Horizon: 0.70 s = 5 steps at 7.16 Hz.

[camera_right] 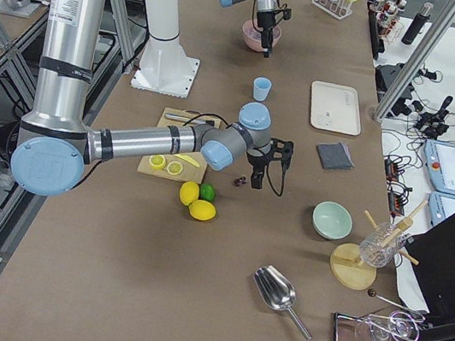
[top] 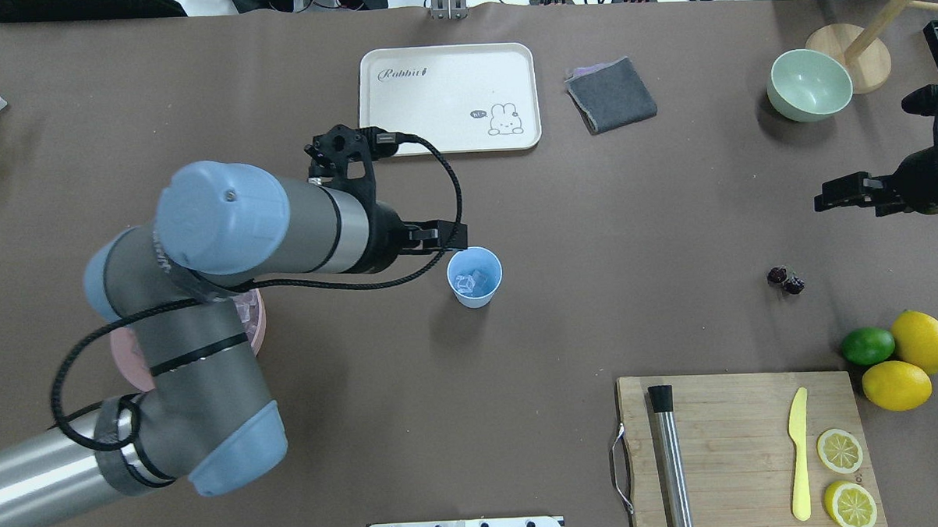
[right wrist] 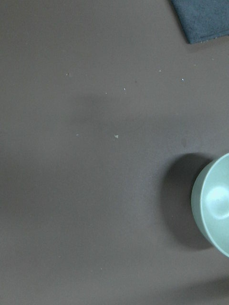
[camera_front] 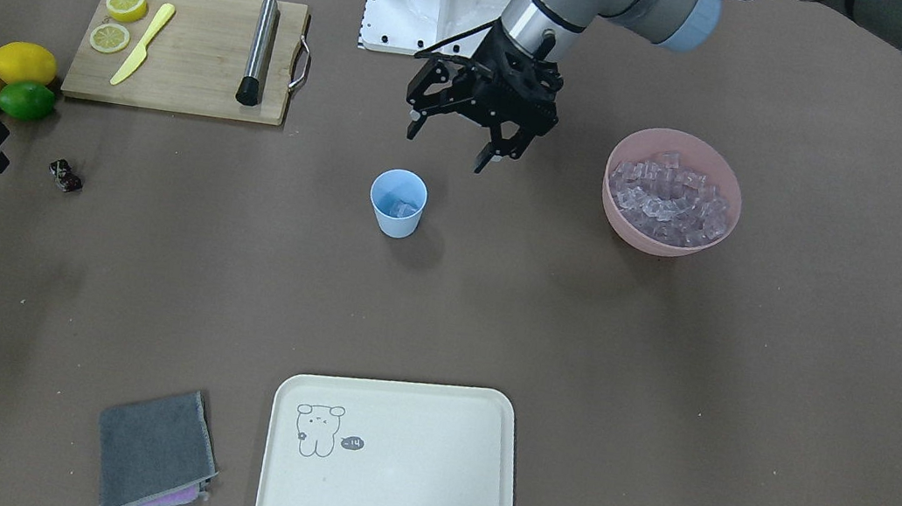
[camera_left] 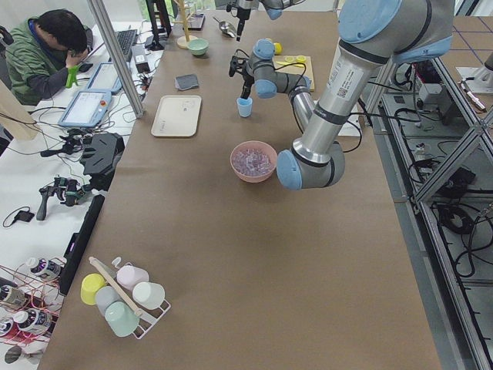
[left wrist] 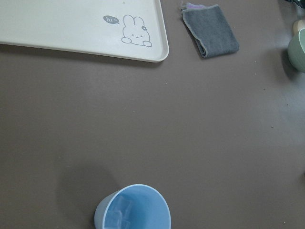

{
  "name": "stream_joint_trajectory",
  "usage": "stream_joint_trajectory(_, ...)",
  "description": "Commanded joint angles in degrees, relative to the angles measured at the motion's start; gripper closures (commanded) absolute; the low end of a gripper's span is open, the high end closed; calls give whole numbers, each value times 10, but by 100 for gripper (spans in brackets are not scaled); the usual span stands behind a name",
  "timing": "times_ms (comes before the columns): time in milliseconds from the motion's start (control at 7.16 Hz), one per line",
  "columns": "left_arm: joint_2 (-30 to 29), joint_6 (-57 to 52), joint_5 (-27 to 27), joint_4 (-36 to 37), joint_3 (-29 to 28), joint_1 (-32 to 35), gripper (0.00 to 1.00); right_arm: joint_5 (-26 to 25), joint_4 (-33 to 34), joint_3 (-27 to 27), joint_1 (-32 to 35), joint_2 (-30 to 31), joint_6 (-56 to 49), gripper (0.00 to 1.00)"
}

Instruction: Put ice and cherries in cup

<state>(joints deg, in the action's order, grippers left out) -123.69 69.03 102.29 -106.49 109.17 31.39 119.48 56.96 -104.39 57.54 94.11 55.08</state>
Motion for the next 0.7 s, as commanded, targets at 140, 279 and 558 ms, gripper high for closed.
stream_joint_trajectory(140,71,-205,113,186,117,133,2,-112,-4,0,-114,2,35,1)
stream_joint_trajectory(279,104,-271,170,205,126,201,2,-139,-3,0,-145,3,41,1)
stream_joint_trajectory(558,193,-425,249,218,136,324,2,-190,1,2,-194,6,41,1)
